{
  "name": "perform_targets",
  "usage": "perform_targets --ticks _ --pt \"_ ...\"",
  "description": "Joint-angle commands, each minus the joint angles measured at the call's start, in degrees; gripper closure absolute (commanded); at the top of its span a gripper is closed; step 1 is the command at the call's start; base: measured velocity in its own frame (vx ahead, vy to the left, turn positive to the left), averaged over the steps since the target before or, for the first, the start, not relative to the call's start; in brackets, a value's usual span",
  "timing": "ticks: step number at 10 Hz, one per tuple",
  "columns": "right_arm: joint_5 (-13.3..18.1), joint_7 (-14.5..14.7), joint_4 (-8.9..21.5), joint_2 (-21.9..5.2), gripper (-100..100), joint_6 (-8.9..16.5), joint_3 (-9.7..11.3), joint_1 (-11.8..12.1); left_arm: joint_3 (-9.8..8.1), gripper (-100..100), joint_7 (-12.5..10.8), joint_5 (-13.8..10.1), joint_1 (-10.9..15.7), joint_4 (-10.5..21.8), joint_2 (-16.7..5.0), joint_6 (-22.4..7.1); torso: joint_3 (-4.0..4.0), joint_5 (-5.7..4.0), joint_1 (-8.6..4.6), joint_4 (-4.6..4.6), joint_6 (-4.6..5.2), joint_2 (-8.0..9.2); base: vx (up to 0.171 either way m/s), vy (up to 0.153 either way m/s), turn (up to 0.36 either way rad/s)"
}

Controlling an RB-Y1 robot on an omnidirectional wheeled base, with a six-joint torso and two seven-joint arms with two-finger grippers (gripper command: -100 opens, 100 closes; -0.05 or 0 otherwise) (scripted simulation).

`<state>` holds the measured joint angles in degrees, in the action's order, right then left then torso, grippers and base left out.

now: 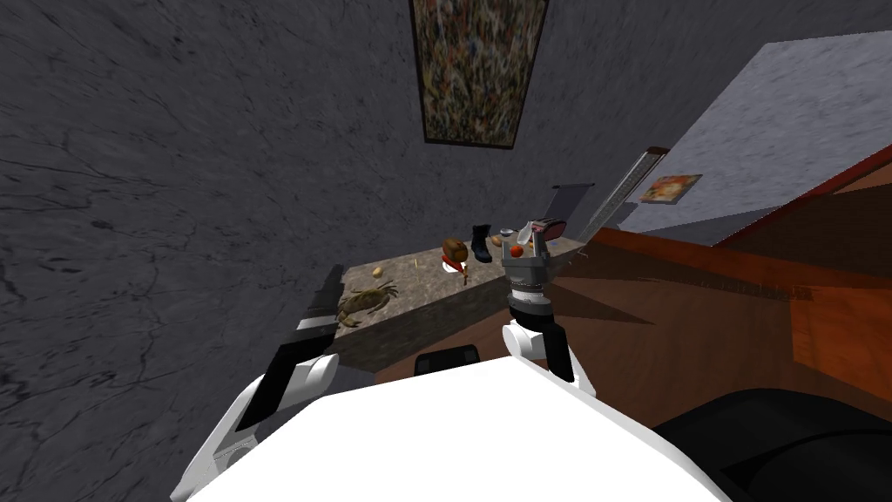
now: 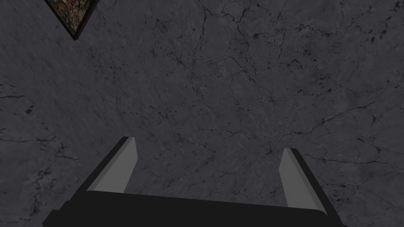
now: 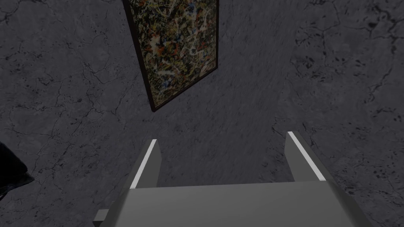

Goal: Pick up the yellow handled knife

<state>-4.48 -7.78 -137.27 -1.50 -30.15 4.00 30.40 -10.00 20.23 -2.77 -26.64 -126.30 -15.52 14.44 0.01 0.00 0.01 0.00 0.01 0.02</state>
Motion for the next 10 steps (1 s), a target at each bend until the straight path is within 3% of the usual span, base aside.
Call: perform_targets --ticks 1,2,3,4,6,7,8,9,10 --pt "0.0 0.0 0.0 0.0 0 0.0 0.0 0.0 -0.46 -100 1.34 -0.84 0.48 0.54 -1.03 -2.54 0.0 0.0 0.0 0.0 0.0 0.0 -0.006 -0.001 -0.062" --pt "0.0 0.0 0.0 0.0 0 0.0 0.0 0.0 -1.83 -100 3.58 -2.92 1.32 2.53 -3.48 -4.26 0.0 0.0 0.0 0.0 -0.02 0.0 -0.008 -0.006 -0.153" --pt "0.0 0.0 0.0 0.0 0 0.0 0.0 0.0 -1.83 -100 3.58 -2.92 1.32 2.53 -3.48 -5.72 0.0 0.0 0.0 0.0 0.01 -0.01 -0.007 -0.001 -0.073" --pt "0.0 0.0 0.0 0.0 0 0.0 0.0 0.01 -3.23 -100 5.92 -5.13 2.16 4.67 -5.91 -7.32 0.0 0.0 0.0 0.0 -0.02 0.0 -0.006 -0.005 -0.14" --pt "0.0 0.0 0.0 0.0 0 0.0 0.0 0.01 -3.23 -100 5.92 -5.13 2.16 4.67 -5.91 -9.04 0.0 0.0 -0.01 0.0 -0.02 -0.01 -0.003 -0.001 -0.043" --pt "0.0 0.0 0.0 0.0 0 0.0 0.0 0.01 -4.65 -100 8.34 -7.46 2.98 6.97 -8.35 -11.26 0.0 0.0 -0.01 0.0 -0.03 -0.01 -0.006 -0.01 -0.162" --pt "0.0 0.0 0.0 0.0 0 0.0 0.0 0.0 -4.65 -100 8.34 -7.46 2.98 6.97 -8.35 -12.48 -0.01 -0.01 -0.02 0.0 0.01 -0.02 -0.005 -0.004 -0.104" --pt "0.0 0.0 0.0 0.0 0 0.0 0.0 0.01 -6.08 -100 10.82 -9.88 3.78 8.85 -10.78 -15.02 0.0 0.0 -0.01 0.0 -0.03 -0.01 -0.007 -0.01 -0.178" --pt "0.0 0.0 0.0 0.0 0 0.0 0.0 0.0 -6.08 -100 10.82 -9.88 3.78 9.41 -10.78 -16.01 0.0 0.0 -0.01 0.0 0.01 -0.01 -0.007 -0.005 -0.099"
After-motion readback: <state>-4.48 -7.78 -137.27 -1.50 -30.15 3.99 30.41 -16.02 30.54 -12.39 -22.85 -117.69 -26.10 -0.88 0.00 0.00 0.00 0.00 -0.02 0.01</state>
